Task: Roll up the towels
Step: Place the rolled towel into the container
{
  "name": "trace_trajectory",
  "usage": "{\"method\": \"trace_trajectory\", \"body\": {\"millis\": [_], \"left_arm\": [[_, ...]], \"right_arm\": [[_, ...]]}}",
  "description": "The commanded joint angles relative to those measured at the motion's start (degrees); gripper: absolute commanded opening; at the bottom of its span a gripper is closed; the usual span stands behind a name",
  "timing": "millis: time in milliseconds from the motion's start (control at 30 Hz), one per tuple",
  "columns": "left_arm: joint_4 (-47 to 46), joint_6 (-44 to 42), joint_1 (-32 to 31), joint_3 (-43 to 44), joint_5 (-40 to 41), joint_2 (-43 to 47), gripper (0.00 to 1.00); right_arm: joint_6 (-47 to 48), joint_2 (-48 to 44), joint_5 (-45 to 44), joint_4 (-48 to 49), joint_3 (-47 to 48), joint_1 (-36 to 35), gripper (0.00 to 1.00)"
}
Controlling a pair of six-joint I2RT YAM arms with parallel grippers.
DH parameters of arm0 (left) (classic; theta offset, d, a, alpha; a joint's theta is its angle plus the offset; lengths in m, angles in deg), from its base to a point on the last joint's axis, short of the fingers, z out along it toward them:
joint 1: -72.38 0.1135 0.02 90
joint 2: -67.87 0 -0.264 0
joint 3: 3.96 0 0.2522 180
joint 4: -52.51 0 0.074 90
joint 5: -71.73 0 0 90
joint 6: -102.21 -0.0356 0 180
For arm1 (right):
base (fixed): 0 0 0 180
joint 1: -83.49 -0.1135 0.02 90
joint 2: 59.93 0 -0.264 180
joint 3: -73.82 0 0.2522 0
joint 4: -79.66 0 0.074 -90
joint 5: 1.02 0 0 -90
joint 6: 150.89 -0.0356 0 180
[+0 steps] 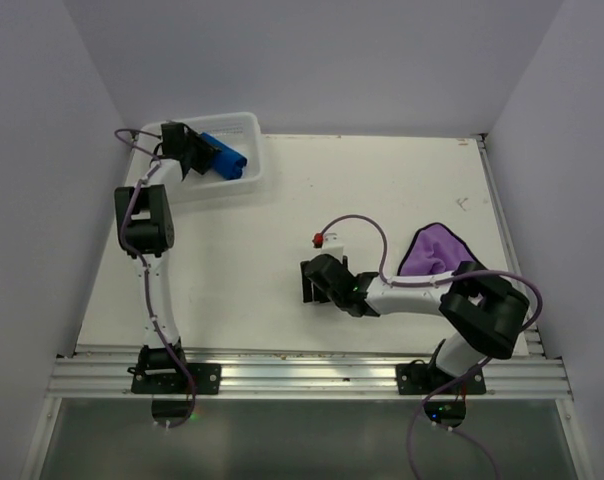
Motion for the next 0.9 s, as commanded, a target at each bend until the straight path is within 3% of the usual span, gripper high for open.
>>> {"method": "trace_trajectory", "body": {"millis": [0,233,367,467,700,867], "left_arm": [[-7.19,1.12,-0.97,2.66,-1.01,-1.19,0.54],[-10.81,1.65,-1.50,2.57,-2.24,-2.77,0.63],[-11.16,1.39,-1.50,1.87,-2.85,-2.95,0.79],[-12.04,1.04,-1.50,0.47,-2.85,-2.07,0.85],[-13.62,0.07,-1.59,-0.77,-3.82,-0.23,0.91],[-9.67,-1.24,-1.59,0.28,-2.94,0.57,0.98]], "right_arm": [[0.13,2.44,2.28,0.65,1.17,0.36,0.69],[0.22,4.47,3.51,1.09,2.14,0.89,0.69],[0.13,5.44,4.21,1.27,2.67,1.24,0.69],[0.04,5.70,4.65,1.53,2.76,1.42,0.69],[-0.05,5.44,4.83,1.35,2.67,1.33,0.69],[-0.05,4.91,4.39,0.83,2.85,1.42,0.69]]}}
